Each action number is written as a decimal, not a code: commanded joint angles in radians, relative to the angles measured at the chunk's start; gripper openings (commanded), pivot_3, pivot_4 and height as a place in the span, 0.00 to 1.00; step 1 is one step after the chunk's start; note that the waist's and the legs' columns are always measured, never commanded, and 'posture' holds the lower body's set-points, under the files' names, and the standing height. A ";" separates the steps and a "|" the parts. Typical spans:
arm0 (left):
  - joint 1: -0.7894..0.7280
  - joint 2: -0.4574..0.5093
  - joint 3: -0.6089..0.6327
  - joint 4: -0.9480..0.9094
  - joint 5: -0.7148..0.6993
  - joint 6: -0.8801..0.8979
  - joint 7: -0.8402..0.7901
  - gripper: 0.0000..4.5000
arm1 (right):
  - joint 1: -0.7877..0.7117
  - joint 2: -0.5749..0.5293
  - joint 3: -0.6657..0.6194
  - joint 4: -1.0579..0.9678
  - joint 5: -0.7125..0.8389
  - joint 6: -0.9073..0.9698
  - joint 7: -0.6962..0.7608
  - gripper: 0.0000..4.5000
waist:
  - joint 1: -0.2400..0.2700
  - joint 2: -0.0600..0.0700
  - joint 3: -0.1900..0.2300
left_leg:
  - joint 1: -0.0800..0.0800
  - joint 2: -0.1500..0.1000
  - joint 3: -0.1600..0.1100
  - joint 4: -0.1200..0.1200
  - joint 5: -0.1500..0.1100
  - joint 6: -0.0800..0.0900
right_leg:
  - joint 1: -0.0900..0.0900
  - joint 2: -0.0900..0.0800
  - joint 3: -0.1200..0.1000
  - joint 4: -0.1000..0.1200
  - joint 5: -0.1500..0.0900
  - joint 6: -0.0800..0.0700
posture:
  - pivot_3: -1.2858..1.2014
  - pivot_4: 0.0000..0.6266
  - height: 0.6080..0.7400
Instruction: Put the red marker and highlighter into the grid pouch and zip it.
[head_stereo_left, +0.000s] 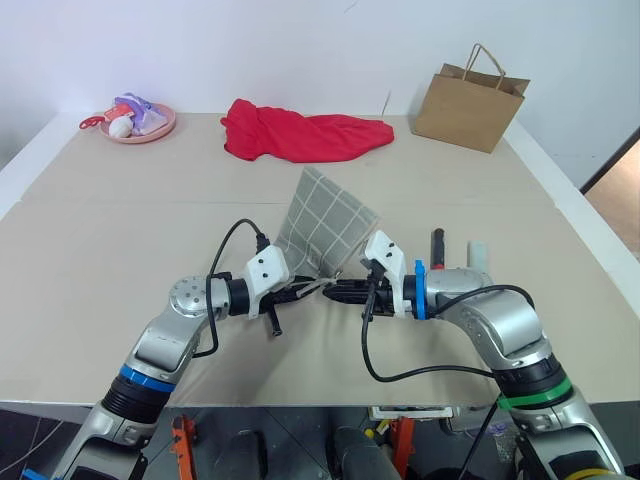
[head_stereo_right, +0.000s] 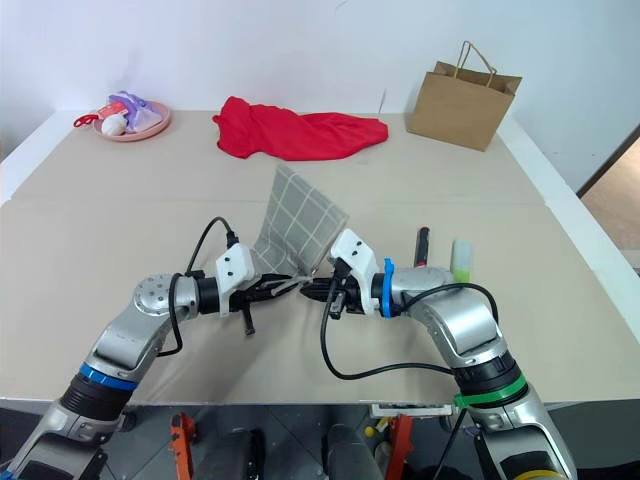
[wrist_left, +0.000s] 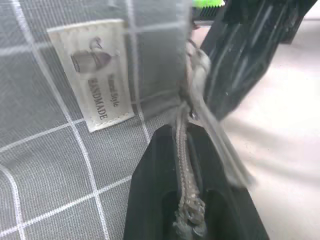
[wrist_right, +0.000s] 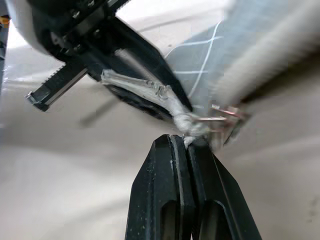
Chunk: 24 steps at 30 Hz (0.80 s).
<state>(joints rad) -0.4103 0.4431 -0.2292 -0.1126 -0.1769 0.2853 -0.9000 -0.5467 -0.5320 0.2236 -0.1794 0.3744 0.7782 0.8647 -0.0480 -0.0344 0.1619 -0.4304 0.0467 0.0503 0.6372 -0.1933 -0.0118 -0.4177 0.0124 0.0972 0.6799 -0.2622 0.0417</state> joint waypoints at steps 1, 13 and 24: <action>0.005 -0.002 0.018 -0.087 -0.035 0.003 0.000 0.00 | -0.051 -0.016 -0.047 0.068 -0.038 -0.044 -0.031 0.01 | 0.001 0.000 0.000 | 0.000 0.000 0.000 0.000 0.000 0.000 | 0.000 0.000 0.000 0.000 0.000 0.000 | 0.52 0.24 1.00; 0.010 -0.003 0.013 -0.103 -0.048 0.018 0.004 0.00 | 0.005 -0.029 -0.028 -0.028 0.012 -0.007 0.036 0.01 | 0.001 0.000 0.000 | 0.000 0.000 0.000 0.000 0.000 0.000 | 0.000 0.000 0.000 0.000 0.000 -0.001 | 0.52 0.24 1.00; 0.002 -0.013 0.004 -0.099 -0.052 0.021 -0.004 0.00 | 0.048 -0.027 -0.001 -0.108 0.032 0.034 0.043 0.01 | 0.002 0.000 0.000 | 0.000 0.000 0.000 0.000 0.000 0.000 | 0.000 0.000 -0.001 0.000 0.000 0.000 | 0.52 0.24 1.00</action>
<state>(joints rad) -0.3977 0.4446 -0.2219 -0.1711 -0.2061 0.3131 -0.9035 -0.5022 -0.5632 0.2078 -0.2356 0.3851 0.8227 0.8906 -0.0458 -0.0345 0.1619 -0.4305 0.0465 0.0499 0.6375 -0.1933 -0.0118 -0.4172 0.0121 0.0964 0.6800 -0.2619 0.0413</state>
